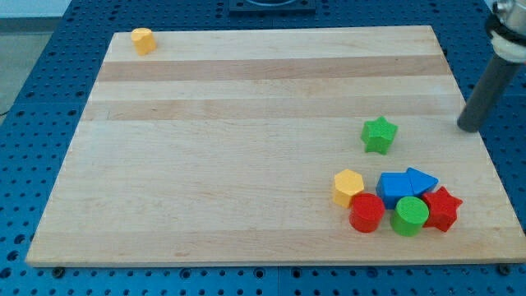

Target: Push the green star to the top right side of the yellow hexagon

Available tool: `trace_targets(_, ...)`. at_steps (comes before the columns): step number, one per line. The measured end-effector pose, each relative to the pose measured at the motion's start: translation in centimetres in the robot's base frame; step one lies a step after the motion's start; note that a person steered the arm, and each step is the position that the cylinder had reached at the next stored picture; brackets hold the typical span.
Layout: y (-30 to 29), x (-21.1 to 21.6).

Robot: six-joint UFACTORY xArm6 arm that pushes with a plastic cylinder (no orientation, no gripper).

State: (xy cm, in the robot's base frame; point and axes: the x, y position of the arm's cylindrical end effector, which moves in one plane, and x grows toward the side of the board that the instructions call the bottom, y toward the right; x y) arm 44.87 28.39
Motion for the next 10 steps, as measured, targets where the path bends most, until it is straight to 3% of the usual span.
trace_targets(1,-2.0,1.3)
trace_targets(4,-18.5,-6.9)
trace_targets(6,-8.9,-4.2)
trace_targets(7,-8.7,-1.6)
trace_targets(9,-14.2,0.8)
trace_targets(10,-10.8,2.5)
